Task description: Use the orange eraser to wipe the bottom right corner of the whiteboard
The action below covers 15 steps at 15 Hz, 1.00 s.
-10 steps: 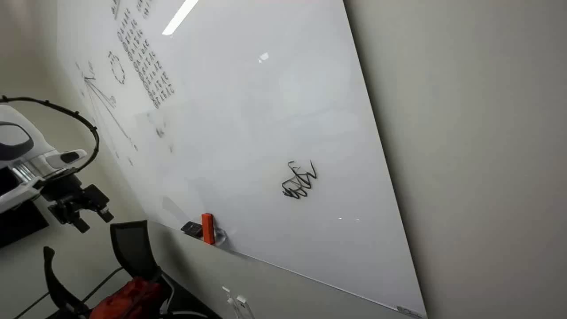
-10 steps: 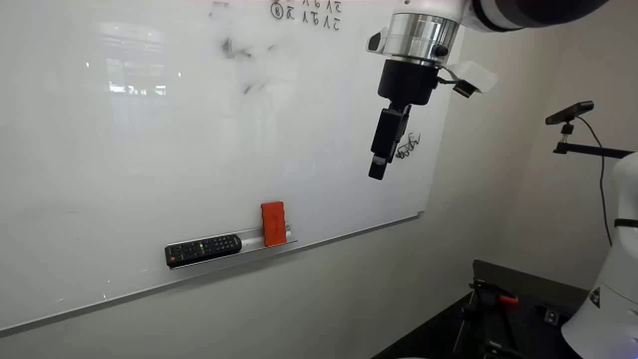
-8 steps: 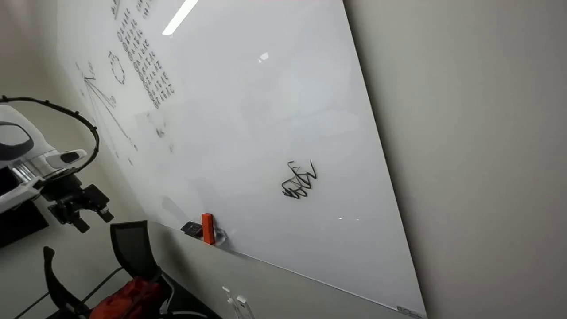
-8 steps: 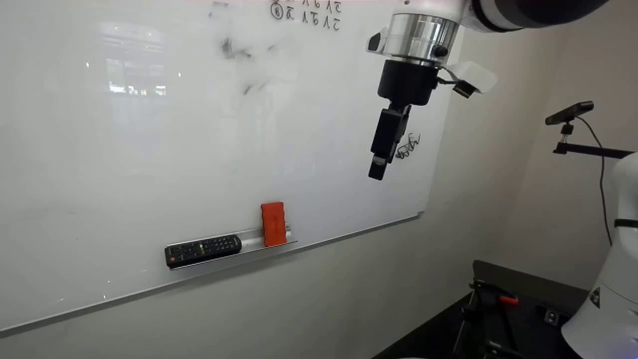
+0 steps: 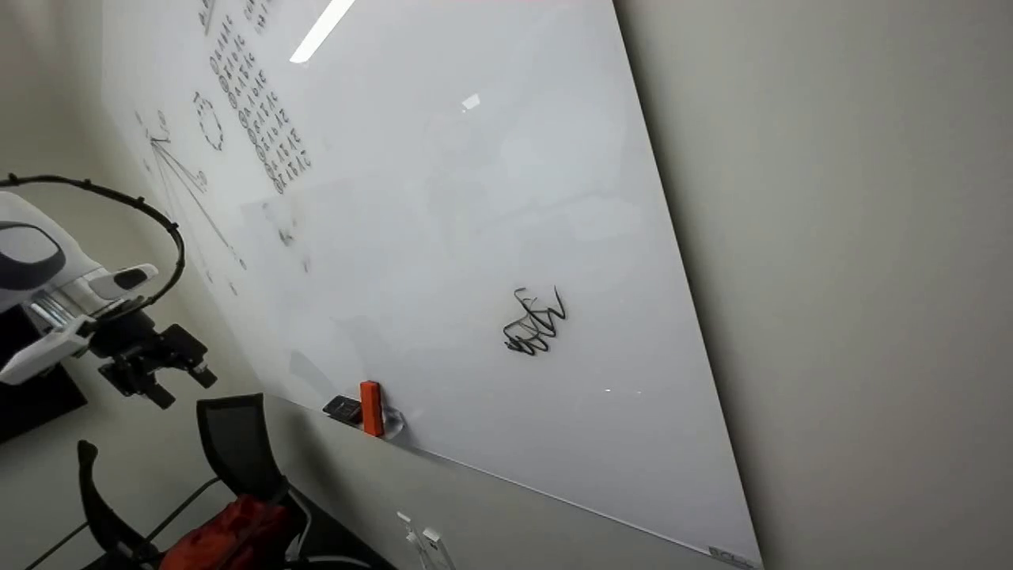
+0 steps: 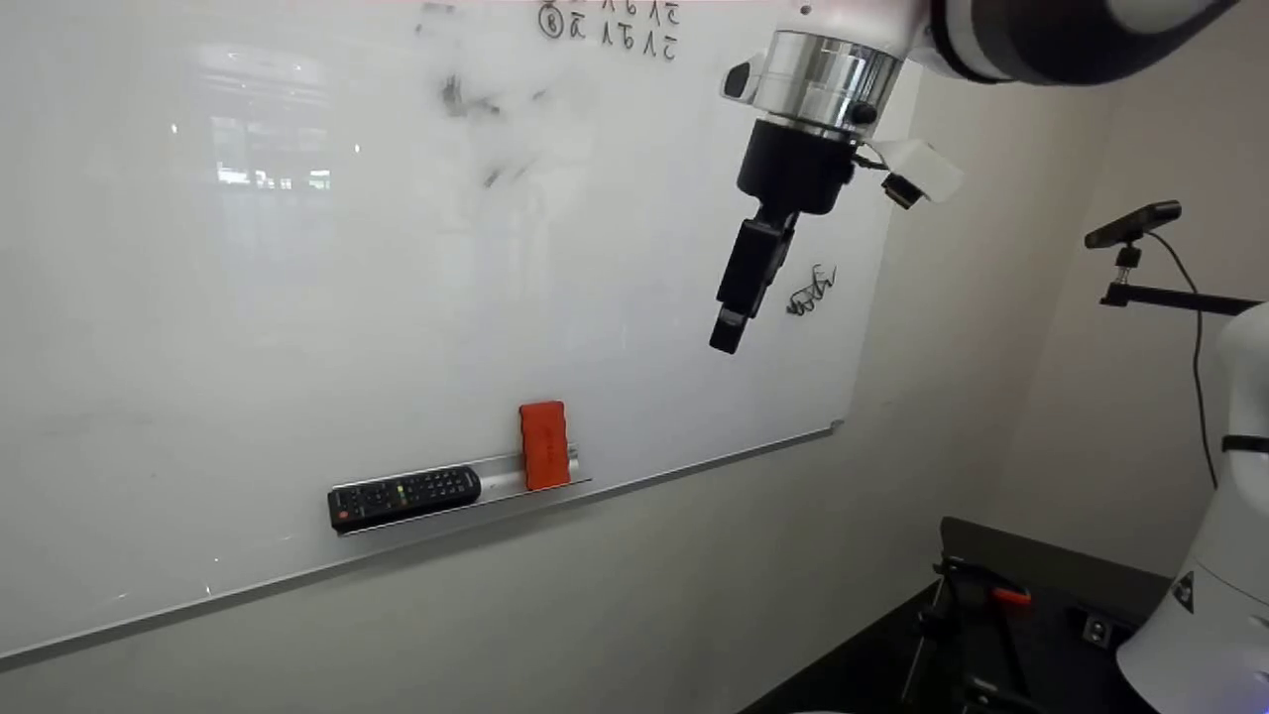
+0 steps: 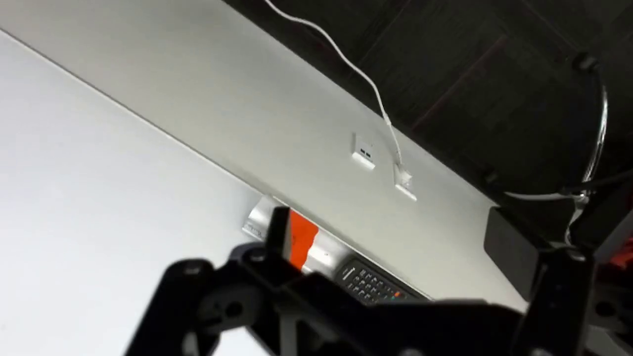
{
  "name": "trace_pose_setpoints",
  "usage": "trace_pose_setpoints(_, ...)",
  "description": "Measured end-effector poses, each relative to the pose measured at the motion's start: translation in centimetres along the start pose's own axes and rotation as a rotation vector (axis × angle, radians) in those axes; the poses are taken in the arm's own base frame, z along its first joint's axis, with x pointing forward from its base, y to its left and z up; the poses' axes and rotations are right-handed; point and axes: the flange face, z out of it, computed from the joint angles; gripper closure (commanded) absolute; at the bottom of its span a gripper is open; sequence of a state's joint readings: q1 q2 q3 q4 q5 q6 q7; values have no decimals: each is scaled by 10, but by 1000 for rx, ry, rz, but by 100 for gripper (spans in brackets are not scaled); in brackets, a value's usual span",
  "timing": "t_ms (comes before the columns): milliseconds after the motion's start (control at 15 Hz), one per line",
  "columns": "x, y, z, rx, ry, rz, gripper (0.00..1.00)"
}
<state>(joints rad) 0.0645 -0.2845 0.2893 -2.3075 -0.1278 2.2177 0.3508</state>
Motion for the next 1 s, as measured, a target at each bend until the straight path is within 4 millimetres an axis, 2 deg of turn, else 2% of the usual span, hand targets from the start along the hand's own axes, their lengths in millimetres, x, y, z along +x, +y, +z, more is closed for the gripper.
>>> trace_pose_setpoints(133, 6, 1, 15, -22, 86, -13, 0)
trace_pose_setpoints(333, 13, 6, 49, -34, 209, 5, 0)
trace_pose_setpoints(533, 18, 22, 84, -20, 291, 96, 0)
trace_pose_setpoints(733, 20, 41, 117, -21, 299, 186, 0)
trace_pose_setpoints(1000, 20, 36, 116, -16, 300, 177, 0)
